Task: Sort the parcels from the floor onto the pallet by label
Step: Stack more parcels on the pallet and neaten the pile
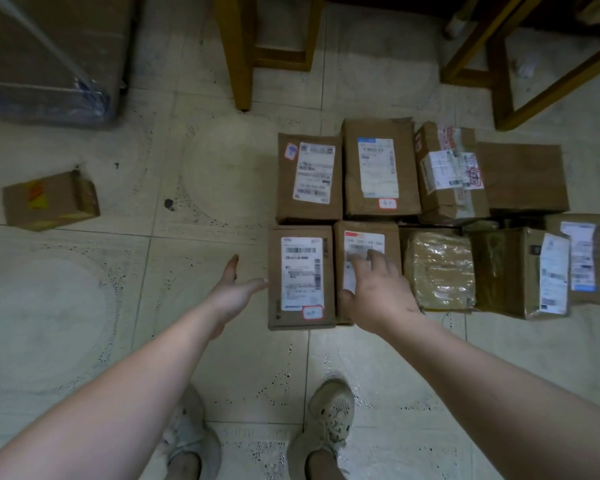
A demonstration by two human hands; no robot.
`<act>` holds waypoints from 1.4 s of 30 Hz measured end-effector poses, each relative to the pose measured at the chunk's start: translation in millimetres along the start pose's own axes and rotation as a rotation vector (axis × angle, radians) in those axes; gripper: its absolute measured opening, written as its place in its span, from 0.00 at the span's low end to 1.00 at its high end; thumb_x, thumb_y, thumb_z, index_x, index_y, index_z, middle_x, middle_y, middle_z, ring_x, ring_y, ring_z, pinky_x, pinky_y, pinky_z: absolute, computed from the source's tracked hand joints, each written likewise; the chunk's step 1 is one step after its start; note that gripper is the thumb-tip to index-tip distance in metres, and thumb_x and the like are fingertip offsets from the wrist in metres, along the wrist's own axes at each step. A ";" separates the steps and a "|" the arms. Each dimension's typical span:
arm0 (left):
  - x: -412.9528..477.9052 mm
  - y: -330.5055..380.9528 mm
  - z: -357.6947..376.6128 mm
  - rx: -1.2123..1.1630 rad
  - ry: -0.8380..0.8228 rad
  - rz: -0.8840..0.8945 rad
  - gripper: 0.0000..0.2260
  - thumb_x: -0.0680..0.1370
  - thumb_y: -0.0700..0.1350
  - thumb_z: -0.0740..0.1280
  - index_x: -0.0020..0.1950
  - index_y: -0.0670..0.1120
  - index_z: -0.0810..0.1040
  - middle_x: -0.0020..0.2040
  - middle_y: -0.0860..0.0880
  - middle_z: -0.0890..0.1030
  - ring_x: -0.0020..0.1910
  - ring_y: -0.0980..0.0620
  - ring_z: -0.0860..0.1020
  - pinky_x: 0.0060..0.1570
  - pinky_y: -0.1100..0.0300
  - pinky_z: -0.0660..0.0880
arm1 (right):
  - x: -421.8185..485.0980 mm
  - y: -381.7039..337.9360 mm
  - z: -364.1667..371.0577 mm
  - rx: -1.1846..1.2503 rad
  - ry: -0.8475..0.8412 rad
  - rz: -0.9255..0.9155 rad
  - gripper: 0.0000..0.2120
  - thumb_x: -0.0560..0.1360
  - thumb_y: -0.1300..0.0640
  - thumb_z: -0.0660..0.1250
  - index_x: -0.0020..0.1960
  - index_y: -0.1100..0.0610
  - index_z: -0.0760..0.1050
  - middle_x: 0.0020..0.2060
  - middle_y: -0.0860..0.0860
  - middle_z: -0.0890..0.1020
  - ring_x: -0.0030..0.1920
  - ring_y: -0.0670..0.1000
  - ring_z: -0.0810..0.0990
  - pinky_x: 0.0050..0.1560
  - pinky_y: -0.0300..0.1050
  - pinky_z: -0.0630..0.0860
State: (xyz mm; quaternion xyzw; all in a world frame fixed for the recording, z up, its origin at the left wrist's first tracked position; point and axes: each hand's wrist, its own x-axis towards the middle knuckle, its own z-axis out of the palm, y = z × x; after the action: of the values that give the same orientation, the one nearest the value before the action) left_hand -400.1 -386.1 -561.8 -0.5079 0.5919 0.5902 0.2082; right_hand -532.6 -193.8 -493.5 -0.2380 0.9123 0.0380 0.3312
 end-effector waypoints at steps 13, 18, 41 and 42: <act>-108.6 20.7 -299.9 0.366 0.250 0.173 0.35 0.76 0.54 0.67 0.78 0.53 0.51 0.78 0.45 0.52 0.76 0.44 0.53 0.73 0.48 0.53 | -45.8 -244.3 -95.0 -0.094 -0.023 -0.164 0.34 0.77 0.42 0.59 0.77 0.51 0.51 0.77 0.55 0.55 0.76 0.56 0.51 0.72 0.54 0.56; -119.1 4.4 -405.9 0.353 0.351 0.169 0.35 0.76 0.54 0.67 0.77 0.53 0.52 0.78 0.46 0.52 0.76 0.45 0.53 0.73 0.48 0.53 | -43.1 -351.4 -99.2 -0.071 -0.010 -0.266 0.34 0.77 0.40 0.59 0.78 0.50 0.50 0.77 0.54 0.54 0.76 0.57 0.51 0.73 0.55 0.54; 61.8 -20.1 -608.7 0.191 0.252 -0.063 0.34 0.77 0.53 0.67 0.77 0.54 0.52 0.77 0.45 0.56 0.74 0.41 0.58 0.69 0.42 0.58 | 139.9 -571.1 -57.7 0.299 -0.249 -0.016 0.35 0.77 0.42 0.62 0.77 0.53 0.53 0.74 0.57 0.61 0.72 0.59 0.63 0.70 0.56 0.64; 71.0 -24.4 -613.5 0.196 0.231 -0.082 0.34 0.76 0.53 0.67 0.77 0.54 0.52 0.77 0.44 0.57 0.74 0.40 0.59 0.69 0.42 0.59 | 143.3 -577.3 -51.3 0.302 -0.243 0.001 0.35 0.77 0.42 0.62 0.77 0.54 0.53 0.75 0.57 0.61 0.73 0.59 0.62 0.70 0.55 0.63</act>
State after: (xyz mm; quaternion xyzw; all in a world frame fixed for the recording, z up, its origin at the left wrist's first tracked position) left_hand -191.1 -964.5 -500.8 -0.5737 0.6453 0.4582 0.2112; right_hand -393.2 -774.3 -491.7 -0.1787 0.8610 -0.0706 0.4708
